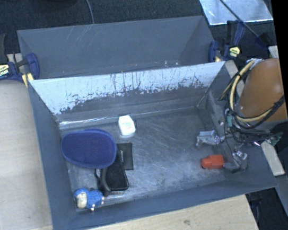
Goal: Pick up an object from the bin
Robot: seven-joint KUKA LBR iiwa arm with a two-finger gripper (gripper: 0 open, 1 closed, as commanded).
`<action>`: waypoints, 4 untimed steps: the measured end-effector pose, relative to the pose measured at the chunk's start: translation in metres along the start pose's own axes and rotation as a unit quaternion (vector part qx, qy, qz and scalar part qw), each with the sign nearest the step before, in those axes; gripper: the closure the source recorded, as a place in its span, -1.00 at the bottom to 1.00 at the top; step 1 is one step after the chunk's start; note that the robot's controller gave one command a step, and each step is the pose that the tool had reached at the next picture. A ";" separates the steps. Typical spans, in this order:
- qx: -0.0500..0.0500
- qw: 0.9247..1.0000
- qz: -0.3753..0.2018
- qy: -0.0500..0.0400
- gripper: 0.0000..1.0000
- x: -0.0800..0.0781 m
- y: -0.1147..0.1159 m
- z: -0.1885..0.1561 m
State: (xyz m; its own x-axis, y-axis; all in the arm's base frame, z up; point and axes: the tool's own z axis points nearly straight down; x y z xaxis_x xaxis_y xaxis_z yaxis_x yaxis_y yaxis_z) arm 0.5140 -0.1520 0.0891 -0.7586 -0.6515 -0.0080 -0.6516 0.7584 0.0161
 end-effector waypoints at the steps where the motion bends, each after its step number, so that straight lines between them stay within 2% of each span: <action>1: 0.013 1.000 0.004 -0.002 -1.00 0.008 0.034 0.018; 2: 0.010 0.997 -0.075 0.002 -1.00 -0.015 0.061 0.019; 3: 0.001 0.982 -0.188 0.001 -1.00 0.005 0.033 0.019; 4: 0.005 0.982 -0.188 0.000 1.00 0.005 0.031 0.018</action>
Offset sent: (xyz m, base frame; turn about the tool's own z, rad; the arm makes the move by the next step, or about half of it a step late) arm -0.0316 0.0192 -0.0191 0.0127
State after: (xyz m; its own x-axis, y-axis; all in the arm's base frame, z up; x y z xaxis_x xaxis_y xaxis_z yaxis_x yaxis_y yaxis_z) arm 0.4902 -0.1316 0.0715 -0.4640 -0.8858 -0.0106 -0.8859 0.4640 0.0024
